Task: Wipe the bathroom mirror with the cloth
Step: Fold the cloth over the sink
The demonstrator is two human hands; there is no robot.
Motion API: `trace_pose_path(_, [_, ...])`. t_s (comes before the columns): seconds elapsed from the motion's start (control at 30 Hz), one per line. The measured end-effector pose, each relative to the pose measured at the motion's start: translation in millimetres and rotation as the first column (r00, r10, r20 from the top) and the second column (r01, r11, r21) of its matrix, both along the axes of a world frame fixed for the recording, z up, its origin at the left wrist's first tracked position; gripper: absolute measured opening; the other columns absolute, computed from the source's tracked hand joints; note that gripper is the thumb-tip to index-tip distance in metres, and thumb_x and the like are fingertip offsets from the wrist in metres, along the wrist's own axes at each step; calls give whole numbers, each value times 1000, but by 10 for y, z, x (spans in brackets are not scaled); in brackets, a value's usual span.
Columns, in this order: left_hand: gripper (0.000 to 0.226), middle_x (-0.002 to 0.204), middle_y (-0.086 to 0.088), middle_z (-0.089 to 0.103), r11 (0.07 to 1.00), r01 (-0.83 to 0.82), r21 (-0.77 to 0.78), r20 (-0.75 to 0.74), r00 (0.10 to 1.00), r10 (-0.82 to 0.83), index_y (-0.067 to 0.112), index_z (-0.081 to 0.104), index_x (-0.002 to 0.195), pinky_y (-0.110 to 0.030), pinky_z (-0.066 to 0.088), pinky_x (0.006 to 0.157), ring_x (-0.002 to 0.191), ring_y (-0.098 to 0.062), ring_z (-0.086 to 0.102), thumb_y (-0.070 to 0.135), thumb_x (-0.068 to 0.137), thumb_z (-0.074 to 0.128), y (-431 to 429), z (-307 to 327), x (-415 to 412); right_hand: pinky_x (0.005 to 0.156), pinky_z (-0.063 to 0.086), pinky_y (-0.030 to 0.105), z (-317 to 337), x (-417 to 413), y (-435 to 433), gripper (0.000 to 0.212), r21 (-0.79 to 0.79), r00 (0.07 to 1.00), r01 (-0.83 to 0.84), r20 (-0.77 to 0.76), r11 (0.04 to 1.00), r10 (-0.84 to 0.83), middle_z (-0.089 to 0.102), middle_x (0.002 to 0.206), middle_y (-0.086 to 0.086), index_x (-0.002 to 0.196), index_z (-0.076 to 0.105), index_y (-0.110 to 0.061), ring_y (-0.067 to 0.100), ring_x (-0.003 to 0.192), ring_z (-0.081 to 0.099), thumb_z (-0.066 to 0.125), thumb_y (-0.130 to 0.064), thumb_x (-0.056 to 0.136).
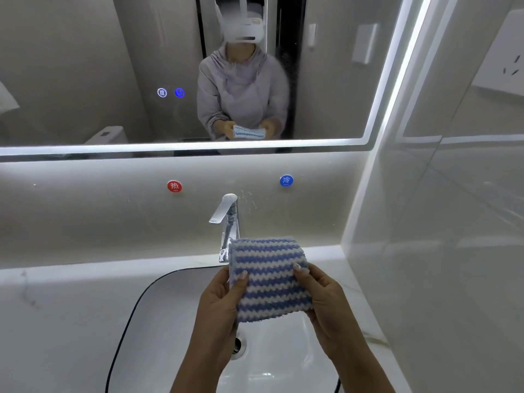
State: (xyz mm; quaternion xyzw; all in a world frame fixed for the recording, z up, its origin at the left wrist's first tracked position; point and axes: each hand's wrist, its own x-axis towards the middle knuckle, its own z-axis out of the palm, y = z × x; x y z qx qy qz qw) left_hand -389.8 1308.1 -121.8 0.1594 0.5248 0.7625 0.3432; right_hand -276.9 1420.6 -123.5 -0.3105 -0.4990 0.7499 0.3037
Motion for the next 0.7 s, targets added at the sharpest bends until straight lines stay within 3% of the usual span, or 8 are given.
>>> trace_pose_path(0.13, [19,94,0,76,998,-57,-28,-14,998,57,18,64,106,-32,61,71,83,-19,73,13,89,57,209,-21,110,66,56,21,-14,94,254,17,51,999,-20,29,999,18,75,89,-9,102,65,-21,15,86,70,59,-26,87])
trace_pose_path(0.33, [24,95,2,76,998,-34,-56,-54,998,31,22,64,107,-24,58,61,83,-16,73,16,84,62,551,-59,222,78,58,32,-69,277,710,21,45,999,-31,45,999,29,74,99,1,107,68,-16,22,95,68,61,-22,88])
trace_pose_path(0.53, [21,94,7,76,984,77,-158,-71,993,-89,27,62,109,-24,58,63,84,-12,73,21,89,60,964,-203,322,69,57,27,-196,492,1167,18,43,997,-16,81,999,12,75,98,1,102,70,-19,17,88,71,62,-20,87])
trace_pose_path(0.7, [24,96,2,76,968,118,-223,-48,990,-131,24,61,115,-26,57,62,85,-15,73,19,91,60,1324,-400,410,86,56,40,-362,691,1500,22,83,984,-1,177,997,-13,74,103,0,112,69,-19,21,99,68,61,-19,92])
